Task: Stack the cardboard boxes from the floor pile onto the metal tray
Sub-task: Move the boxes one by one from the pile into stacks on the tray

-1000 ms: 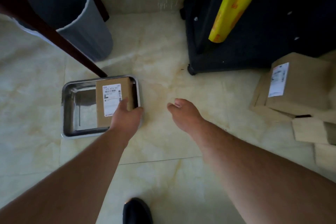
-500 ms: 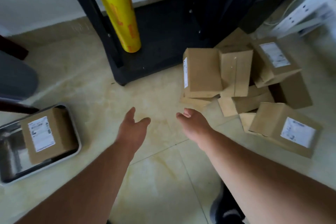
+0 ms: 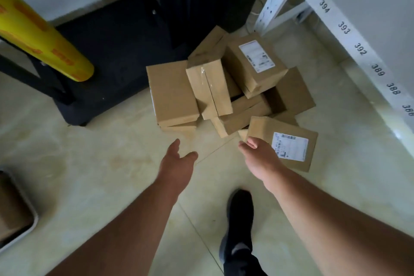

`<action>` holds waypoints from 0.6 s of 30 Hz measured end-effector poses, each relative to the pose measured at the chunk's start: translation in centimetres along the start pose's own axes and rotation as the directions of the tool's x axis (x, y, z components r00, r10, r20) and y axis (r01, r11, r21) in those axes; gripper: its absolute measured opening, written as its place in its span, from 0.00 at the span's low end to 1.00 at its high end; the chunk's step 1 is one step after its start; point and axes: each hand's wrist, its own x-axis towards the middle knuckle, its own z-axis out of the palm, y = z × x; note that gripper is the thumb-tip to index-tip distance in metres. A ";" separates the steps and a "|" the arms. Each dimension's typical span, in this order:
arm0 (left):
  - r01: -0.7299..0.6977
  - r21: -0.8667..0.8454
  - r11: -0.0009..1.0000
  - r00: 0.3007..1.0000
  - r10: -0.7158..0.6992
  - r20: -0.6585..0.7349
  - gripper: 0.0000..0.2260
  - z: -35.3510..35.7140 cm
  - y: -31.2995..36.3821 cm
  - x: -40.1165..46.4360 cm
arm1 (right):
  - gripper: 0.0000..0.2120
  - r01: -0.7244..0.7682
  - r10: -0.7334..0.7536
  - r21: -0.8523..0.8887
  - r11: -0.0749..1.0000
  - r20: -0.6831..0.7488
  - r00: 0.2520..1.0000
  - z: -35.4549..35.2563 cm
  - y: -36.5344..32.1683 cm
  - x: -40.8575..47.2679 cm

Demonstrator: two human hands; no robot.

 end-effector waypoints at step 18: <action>0.055 0.151 0.987 0.974 -0.086 0.209 0.30 16.7 3.6 1.3 | 0.17 -0.308 0.318 0.089 0.947 -0.371 0.872 -13.0 9.8 7.1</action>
